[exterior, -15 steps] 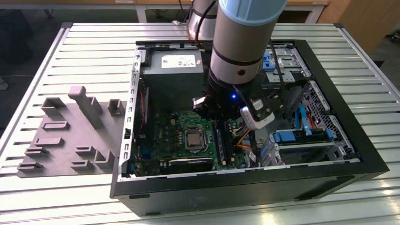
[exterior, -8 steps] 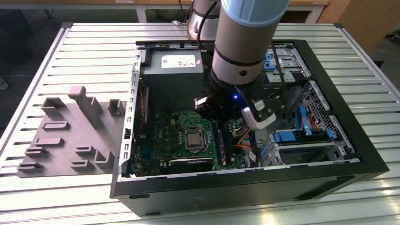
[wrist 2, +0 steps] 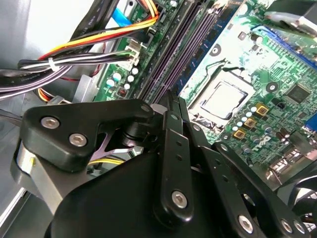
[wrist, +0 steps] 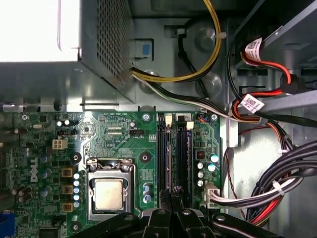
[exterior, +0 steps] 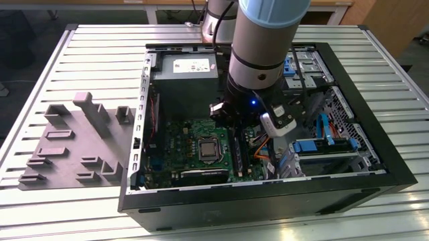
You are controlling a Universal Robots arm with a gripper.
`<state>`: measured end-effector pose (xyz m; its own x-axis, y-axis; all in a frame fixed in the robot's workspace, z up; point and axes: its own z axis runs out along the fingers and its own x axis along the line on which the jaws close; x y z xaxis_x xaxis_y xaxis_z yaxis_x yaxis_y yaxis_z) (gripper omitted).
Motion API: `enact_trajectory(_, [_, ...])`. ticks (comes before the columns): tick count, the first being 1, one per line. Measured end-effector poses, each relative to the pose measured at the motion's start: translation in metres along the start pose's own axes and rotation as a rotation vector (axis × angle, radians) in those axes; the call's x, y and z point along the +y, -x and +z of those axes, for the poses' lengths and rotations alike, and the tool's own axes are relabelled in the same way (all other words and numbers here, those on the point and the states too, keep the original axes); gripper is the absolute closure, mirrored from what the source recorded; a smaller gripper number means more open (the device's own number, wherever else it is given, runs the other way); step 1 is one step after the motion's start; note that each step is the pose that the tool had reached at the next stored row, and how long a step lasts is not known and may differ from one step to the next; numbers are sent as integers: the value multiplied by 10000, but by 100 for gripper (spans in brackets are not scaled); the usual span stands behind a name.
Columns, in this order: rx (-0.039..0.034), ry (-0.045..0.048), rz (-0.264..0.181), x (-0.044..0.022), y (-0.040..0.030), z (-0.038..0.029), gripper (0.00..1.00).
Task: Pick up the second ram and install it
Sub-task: 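Insert the second ram into the second slot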
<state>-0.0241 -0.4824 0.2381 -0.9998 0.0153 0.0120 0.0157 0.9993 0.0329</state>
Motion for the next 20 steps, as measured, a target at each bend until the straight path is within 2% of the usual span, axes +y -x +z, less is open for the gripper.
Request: enact_trajectory(20, [0, 15, 1, 35, 0, 33, 89])
